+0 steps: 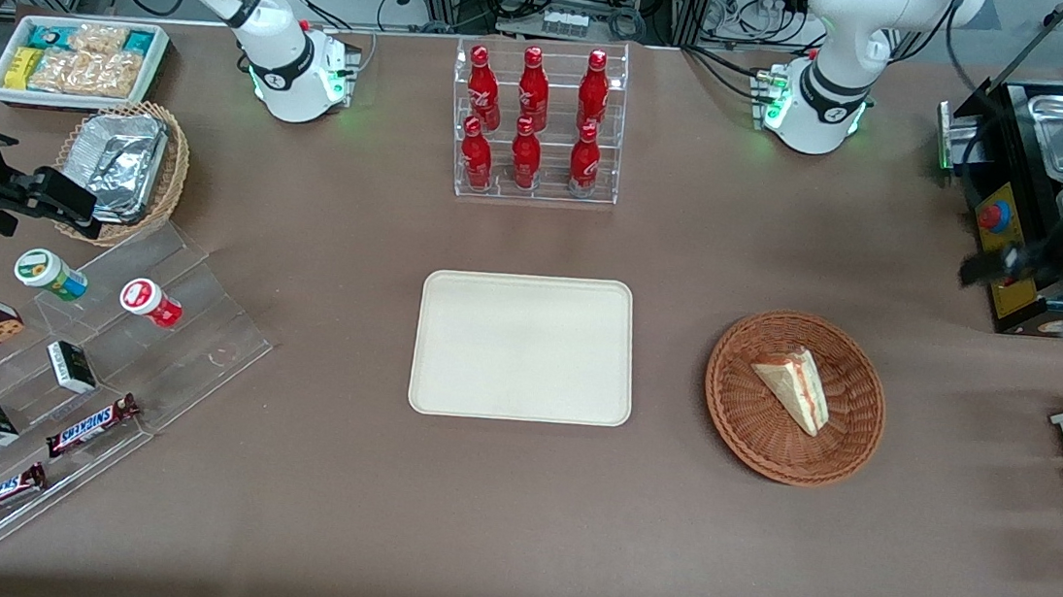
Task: Place sandwich from basket to tray
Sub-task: 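Move the open left gripper over the sandwich in the wicker basket, then lower the open left gripper around the sandwich and close it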
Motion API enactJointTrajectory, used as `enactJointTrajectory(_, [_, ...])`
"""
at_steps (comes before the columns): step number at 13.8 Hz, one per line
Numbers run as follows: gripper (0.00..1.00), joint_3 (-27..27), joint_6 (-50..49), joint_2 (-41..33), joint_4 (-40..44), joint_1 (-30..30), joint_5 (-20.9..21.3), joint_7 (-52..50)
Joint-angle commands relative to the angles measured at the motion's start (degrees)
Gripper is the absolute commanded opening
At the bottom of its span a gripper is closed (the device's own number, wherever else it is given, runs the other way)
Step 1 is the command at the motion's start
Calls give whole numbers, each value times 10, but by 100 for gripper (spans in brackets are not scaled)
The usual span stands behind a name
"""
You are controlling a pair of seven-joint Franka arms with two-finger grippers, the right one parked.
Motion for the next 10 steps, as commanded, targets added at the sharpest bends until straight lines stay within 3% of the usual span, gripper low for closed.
enactJointTrajectory(1, [100, -3, 109, -9, -103, -12, 10, -99])
enactJointTrajectory(6, [100, -4, 327, 4, -233, -42, 0, -297])
enactJointTrajectory(10, [100, -4, 420, 42, -266, -77, 1, -379])
